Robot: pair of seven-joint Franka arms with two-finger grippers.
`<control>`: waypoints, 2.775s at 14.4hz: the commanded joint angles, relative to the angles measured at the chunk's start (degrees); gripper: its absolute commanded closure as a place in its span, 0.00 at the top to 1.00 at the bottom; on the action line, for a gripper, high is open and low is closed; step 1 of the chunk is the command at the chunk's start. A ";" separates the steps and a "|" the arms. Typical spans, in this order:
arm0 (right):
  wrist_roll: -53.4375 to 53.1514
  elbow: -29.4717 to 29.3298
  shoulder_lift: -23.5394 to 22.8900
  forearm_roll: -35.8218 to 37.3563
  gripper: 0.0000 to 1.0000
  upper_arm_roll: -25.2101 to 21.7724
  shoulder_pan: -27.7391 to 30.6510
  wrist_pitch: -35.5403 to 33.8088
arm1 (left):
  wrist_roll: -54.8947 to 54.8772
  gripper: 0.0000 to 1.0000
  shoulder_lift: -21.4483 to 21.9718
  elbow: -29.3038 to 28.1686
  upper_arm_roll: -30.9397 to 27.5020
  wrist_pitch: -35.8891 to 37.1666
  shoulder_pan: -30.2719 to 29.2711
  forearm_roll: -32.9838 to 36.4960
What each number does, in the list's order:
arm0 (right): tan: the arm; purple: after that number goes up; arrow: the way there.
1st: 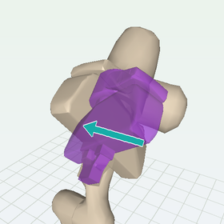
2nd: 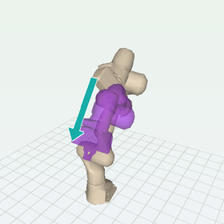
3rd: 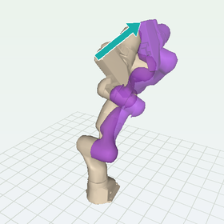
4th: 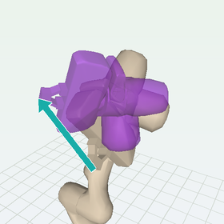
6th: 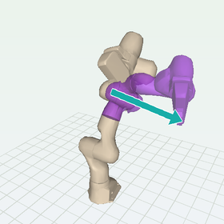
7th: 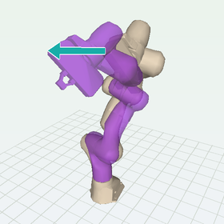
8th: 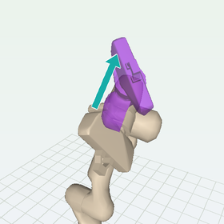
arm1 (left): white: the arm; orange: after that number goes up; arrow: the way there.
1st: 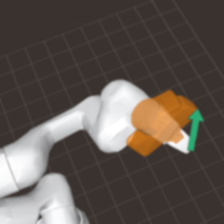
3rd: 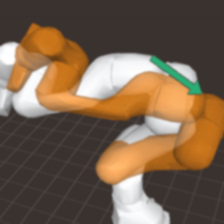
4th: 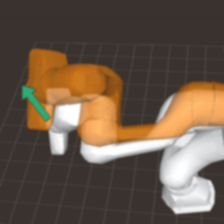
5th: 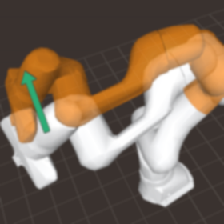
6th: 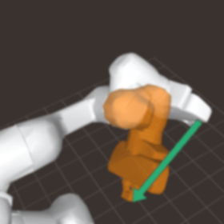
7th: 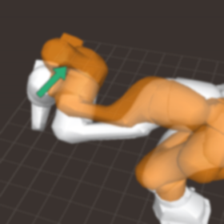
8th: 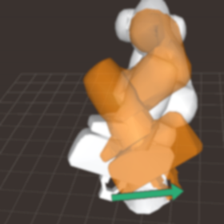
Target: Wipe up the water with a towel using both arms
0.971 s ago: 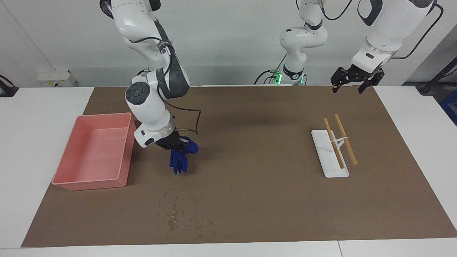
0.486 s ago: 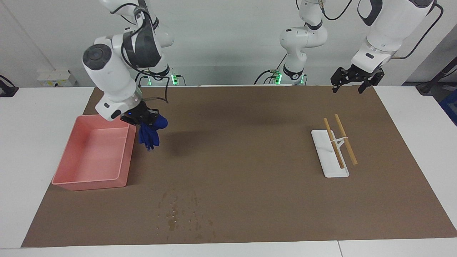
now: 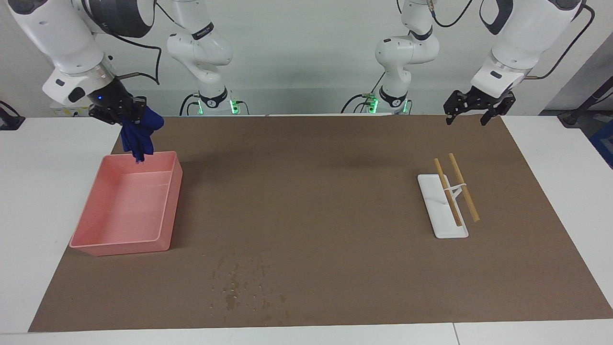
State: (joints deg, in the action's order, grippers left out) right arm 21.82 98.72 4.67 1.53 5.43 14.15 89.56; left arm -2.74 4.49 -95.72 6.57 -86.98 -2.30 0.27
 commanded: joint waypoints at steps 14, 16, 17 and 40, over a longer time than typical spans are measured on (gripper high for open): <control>11.40 12.55 -0.89 1.98 1.00 0.72 4.65 19.16 | -0.69 1.00 1.22 -0.70 -0.50 0.67 0.37 -0.62; 11.31 11.24 -0.71 1.98 1.00 0.72 4.57 17.68 | -0.69 1.00 1.22 -0.70 -0.59 0.67 0.37 -0.62; 11.31 9.84 -0.71 1.98 1.00 0.81 4.31 15.92 | -0.69 1.00 1.22 -0.70 -0.59 0.67 0.37 -0.62; -2.56 -1.87 7.64 -2.50 1.00 4.76 -0.88 -6.77 | -0.69 1.00 1.22 -0.70 -0.50 0.67 0.37 -0.62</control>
State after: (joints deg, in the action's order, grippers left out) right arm 21.63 95.51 10.83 -0.07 10.04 14.10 83.20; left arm -2.74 4.49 -95.72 6.57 -86.97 -2.30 0.27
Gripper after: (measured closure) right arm 0.000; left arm 0.000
